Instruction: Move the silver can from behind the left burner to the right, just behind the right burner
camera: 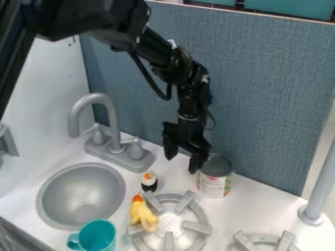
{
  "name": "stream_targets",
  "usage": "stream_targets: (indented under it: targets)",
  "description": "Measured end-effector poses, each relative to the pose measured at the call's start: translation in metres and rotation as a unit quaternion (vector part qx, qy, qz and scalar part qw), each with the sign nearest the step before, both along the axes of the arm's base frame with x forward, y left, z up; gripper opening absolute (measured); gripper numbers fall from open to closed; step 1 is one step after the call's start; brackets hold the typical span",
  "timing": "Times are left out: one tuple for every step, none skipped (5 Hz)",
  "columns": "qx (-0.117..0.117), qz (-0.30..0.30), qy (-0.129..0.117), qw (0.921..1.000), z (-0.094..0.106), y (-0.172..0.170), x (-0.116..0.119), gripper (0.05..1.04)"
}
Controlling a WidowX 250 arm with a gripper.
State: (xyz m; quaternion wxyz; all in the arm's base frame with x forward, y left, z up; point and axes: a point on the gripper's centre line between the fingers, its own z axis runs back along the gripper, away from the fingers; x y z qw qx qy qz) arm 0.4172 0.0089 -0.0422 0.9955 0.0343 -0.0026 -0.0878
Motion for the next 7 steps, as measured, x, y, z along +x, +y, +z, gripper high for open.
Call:
stream_targets:
  targets:
    - [-0.046,0.004,-0.013,0.9989,-0.006,0.005,0.005,1.0]
    - [-0.08,0.008,-0.039,0.996,-0.01,0.009,0.009,1.0]
    - [-0.035,0.019,-0.034,0.9986,-0.002,0.023,0.015,1.0]
    - [0.029,0.019,-0.02,0.9992,0.001,0.031,0.021,1.0]
    - [0.061,-0.002,-0.015,0.998,-0.002,0.021,0.03,1.001]
    - [0.064,-0.009,-0.009,0.9979,-0.01,0.018,0.033,1.0]
    - [0.056,-0.025,0.001,0.9981,-0.022,0.007,0.032,1.0]
